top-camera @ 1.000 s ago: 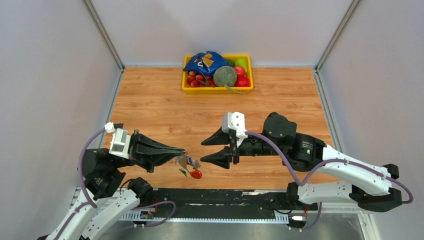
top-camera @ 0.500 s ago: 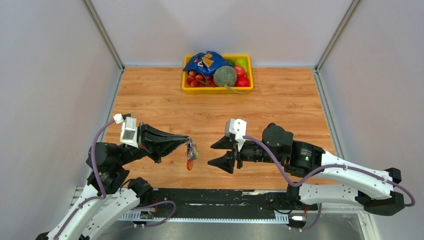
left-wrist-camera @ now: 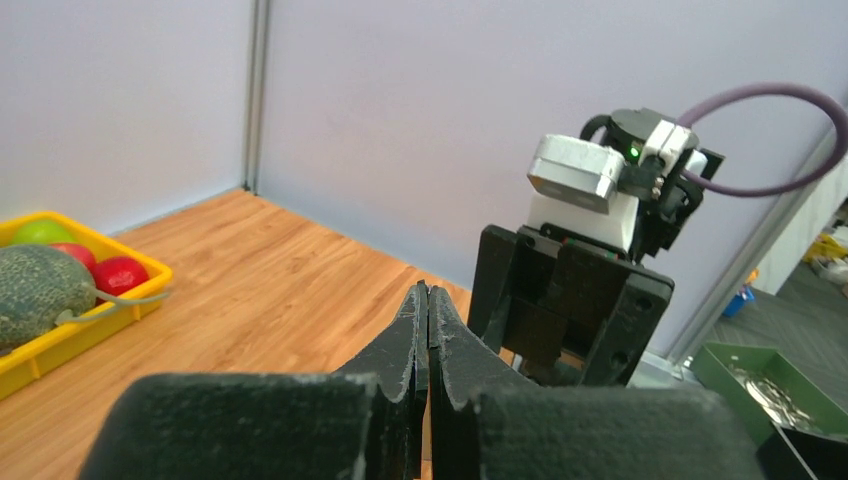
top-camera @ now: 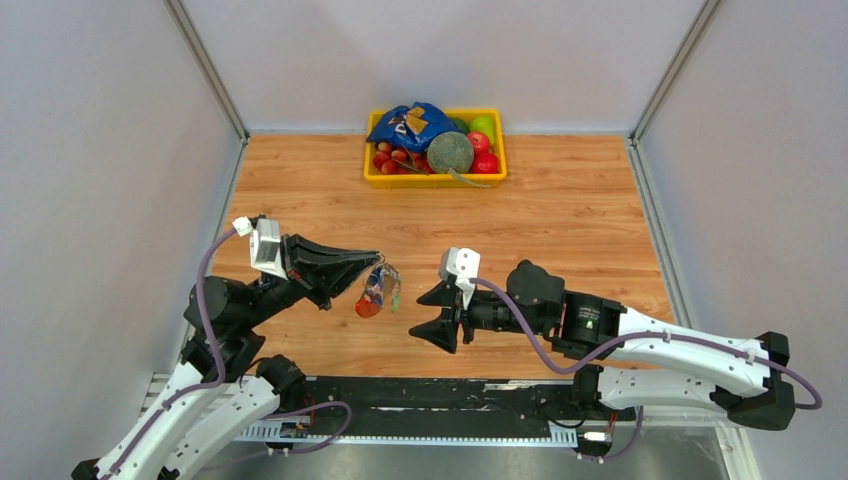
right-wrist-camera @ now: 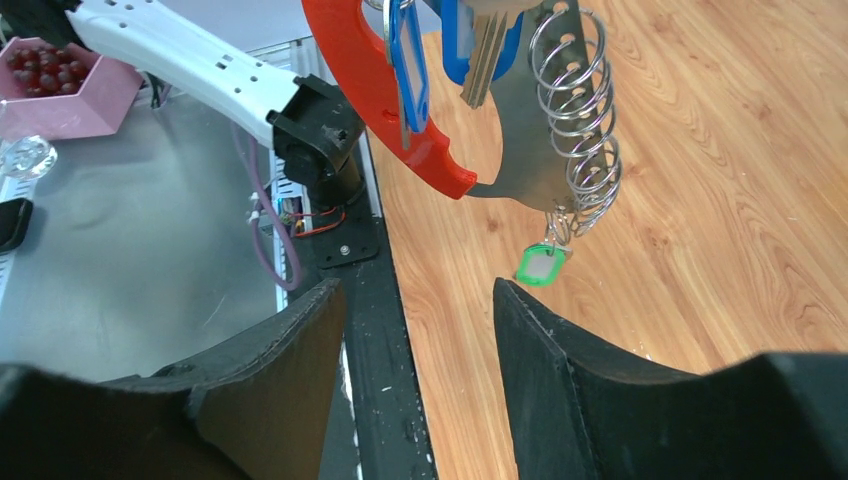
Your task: Put the keys on the keyring
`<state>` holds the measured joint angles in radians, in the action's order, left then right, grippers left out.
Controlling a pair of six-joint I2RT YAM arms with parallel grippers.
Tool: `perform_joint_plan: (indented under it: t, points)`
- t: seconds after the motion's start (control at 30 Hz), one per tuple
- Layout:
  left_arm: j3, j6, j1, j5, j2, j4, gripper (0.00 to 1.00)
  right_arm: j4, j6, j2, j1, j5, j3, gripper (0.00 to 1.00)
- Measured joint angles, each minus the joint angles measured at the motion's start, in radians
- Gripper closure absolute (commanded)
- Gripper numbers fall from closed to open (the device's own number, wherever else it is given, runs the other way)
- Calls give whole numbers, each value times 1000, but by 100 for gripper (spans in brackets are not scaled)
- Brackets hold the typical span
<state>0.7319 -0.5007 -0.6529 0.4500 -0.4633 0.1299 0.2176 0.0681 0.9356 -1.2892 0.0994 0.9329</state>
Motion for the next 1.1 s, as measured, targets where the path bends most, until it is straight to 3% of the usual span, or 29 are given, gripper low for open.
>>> perform_joint_plan:
  t: [0.73,1.1]
  points:
    - [-11,-68,0,-262,-25,-36,100,-338,-94,194,-80,-234,-43,32]
    - [-11,-104,0,-278,-29,-29,100,-536,-147,237,-100,-366,-82,36]
